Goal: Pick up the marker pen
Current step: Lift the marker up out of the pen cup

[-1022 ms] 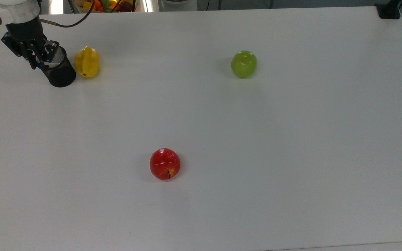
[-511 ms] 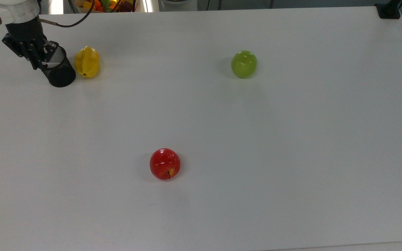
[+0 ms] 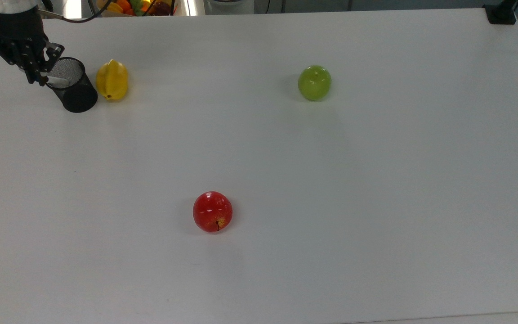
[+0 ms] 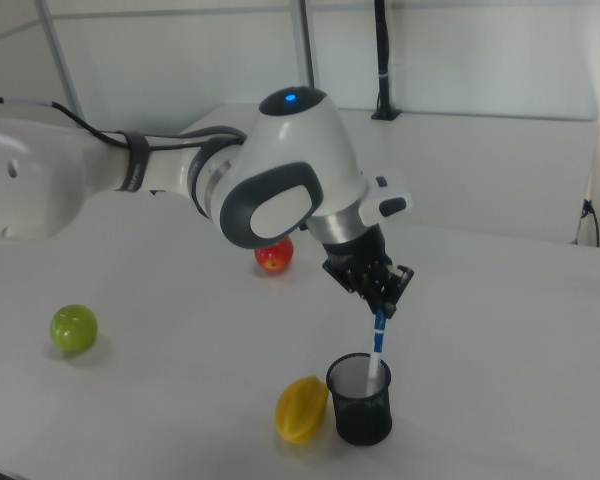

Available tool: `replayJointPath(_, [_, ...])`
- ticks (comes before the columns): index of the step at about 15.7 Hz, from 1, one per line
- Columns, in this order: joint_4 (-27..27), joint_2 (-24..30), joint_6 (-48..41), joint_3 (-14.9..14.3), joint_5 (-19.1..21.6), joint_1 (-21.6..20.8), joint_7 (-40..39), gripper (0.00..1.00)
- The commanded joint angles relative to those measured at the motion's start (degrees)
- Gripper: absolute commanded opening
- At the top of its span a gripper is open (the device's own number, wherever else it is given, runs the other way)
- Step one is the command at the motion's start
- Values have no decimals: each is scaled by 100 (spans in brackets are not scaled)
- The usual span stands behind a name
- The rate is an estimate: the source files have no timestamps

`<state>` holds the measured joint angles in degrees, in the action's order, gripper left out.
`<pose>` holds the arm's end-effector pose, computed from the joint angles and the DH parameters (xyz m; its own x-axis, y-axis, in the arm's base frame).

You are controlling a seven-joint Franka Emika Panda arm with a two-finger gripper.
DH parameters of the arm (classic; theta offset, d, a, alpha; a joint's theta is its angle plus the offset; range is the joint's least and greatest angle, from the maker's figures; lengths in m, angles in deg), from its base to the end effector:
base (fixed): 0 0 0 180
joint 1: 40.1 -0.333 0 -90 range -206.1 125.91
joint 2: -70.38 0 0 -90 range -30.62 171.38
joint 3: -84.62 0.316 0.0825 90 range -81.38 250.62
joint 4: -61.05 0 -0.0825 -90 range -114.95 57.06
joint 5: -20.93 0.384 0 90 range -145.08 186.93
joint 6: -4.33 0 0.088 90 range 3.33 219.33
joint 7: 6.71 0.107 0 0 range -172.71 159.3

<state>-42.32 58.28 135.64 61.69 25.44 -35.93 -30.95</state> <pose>0.5785 -0.2761 0.4650 0.9641 -0.0535 0.2602 -0.0894 -0.9877 0.1283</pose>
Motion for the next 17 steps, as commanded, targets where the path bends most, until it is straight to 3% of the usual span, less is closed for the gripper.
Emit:
replayJointPath(1, [10, 339, 44, -1, 119, -12, 42, 7])
replayJointPath(7, [46, 787, 26, 16, 620, -73, 94, 7])
replayJointPath(10, [55, 989, -88, 121, 665, -144, 541, 7])
replayJointPath(17, [389, 1236, -1625, 639, 656, -363, 1087, 7])
